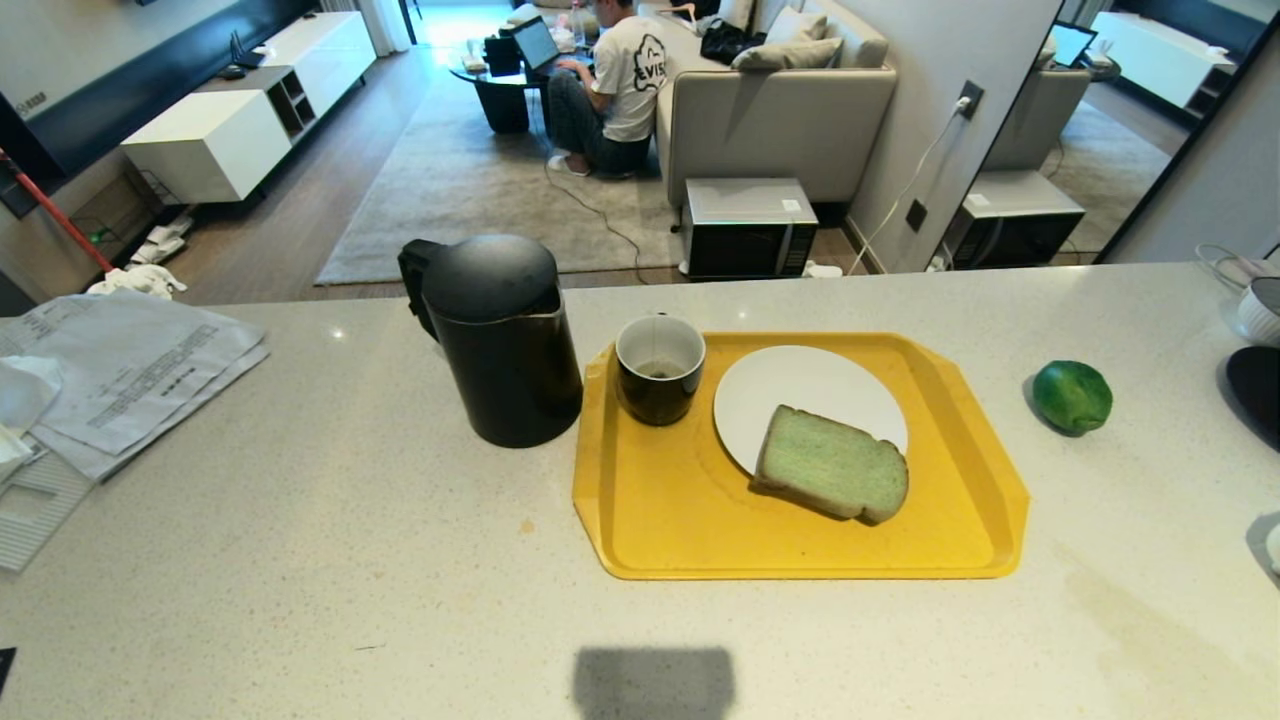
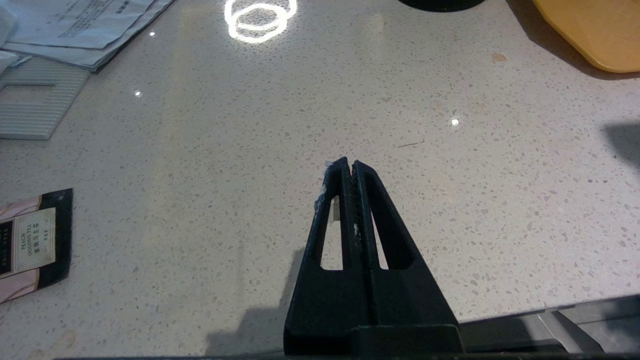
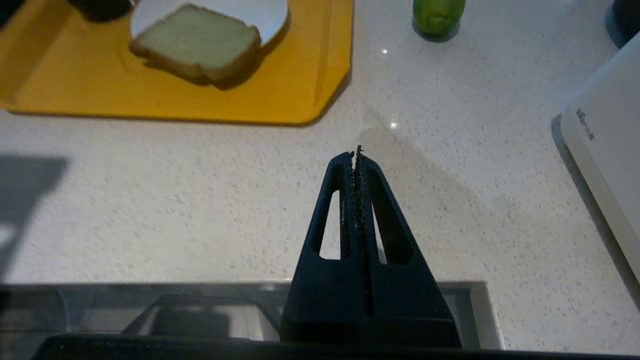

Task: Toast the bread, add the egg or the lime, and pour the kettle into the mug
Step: Pick up the bread slice

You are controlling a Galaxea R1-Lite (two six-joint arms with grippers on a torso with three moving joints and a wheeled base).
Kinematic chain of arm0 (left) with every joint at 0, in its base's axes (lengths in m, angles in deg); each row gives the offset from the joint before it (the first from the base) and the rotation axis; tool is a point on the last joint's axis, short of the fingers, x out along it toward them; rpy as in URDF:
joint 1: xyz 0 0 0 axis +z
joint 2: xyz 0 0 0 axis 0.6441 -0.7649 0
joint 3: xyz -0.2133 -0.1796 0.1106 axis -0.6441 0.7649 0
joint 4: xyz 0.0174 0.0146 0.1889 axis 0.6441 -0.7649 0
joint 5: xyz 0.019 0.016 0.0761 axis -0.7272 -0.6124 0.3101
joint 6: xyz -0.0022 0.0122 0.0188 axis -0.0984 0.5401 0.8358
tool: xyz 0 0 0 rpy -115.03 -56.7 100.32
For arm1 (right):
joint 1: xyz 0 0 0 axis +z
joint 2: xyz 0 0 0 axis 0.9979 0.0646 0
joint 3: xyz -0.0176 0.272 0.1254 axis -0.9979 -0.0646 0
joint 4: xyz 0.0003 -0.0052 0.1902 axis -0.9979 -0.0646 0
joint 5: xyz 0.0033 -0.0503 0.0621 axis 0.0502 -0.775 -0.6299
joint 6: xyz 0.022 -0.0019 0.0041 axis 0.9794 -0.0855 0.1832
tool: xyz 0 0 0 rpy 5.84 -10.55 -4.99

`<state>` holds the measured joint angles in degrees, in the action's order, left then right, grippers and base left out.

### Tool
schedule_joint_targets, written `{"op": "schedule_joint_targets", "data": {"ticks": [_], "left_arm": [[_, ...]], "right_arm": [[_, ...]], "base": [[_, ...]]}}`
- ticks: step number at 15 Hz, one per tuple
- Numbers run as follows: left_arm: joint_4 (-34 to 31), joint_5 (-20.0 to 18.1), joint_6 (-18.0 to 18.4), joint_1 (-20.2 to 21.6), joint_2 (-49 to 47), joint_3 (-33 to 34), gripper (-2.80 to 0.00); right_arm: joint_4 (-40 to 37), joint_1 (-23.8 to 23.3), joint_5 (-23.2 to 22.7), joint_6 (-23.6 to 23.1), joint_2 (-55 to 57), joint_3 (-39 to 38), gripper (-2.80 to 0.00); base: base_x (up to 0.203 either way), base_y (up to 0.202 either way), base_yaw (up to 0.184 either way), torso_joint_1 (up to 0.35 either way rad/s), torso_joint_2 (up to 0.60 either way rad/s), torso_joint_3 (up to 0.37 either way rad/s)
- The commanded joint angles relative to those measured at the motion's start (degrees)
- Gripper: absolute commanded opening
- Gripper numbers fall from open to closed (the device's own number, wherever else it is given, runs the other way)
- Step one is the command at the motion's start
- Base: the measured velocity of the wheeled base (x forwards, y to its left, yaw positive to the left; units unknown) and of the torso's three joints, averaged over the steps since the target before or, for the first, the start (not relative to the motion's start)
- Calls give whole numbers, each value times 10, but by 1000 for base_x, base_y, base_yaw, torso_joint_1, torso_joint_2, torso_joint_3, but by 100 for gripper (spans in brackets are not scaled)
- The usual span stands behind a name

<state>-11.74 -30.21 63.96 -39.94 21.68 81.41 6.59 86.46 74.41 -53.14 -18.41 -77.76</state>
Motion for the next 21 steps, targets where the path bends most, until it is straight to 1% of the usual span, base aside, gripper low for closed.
{"op": "schedule_joint_targets", "data": {"ticks": [1, 3, 5, 8, 9, 11, 14, 16, 17, 19, 21], "left_arm": [[0, 0, 0, 0, 0, 0, -280], [0, 0, 0, 0, 0, 0, -280], [0, 0, 0, 0, 0, 0, -280], [0, 0, 0, 0, 0, 0, -280], [0, 0, 0, 0, 0, 0, -280], [0, 0, 0, 0, 0, 0, -280], [0, 0, 0, 0, 0, 0, -280], [0, -1, 0, 0, 0, 0, -280], [0, 0, 0, 0, 0, 0, -280], [0, 0, 0, 0, 0, 0, -280], [0, 0, 0, 0, 0, 0, -280]], "right_arm": [[-6, 1, -19, 49, 185, 108, -280], [-29, 1, -59, 92, 349, 215, -280], [-57, 1, -110, 123, 494, 305, -280], [-84, 6, -163, 181, 677, 393, -280], [-90, 8, -178, 197, 718, 409, -280], [-98, 10, -229, 221, 762, 420, -280], [-97, 8, -242, 226, 793, 419, -280], [-96, 6, -268, 226, 811, 420, -280], [-96, 7, -276, 226, 817, 423, 0], [-86, 7, -299, 226, 831, 424, 0], [-58, 6, -321, 226, 847, 421, 0]], "base": [[0, 0, 0, 0, 0, 0], [0, 0, 0, 0, 0, 0], [0, 0, 0, 0, 0, 0], [0, 0, 0, 0, 0, 0], [0, 0, 0, 0, 0, 0], [0, 0, 0, 0, 0, 0], [0, 0, 0, 0, 0, 0], [0, 0, 0, 0, 0, 0], [0, 0, 0, 0, 0, 0], [0, 0, 0, 0, 0, 0], [0, 0, 0, 0, 0, 0]]}}
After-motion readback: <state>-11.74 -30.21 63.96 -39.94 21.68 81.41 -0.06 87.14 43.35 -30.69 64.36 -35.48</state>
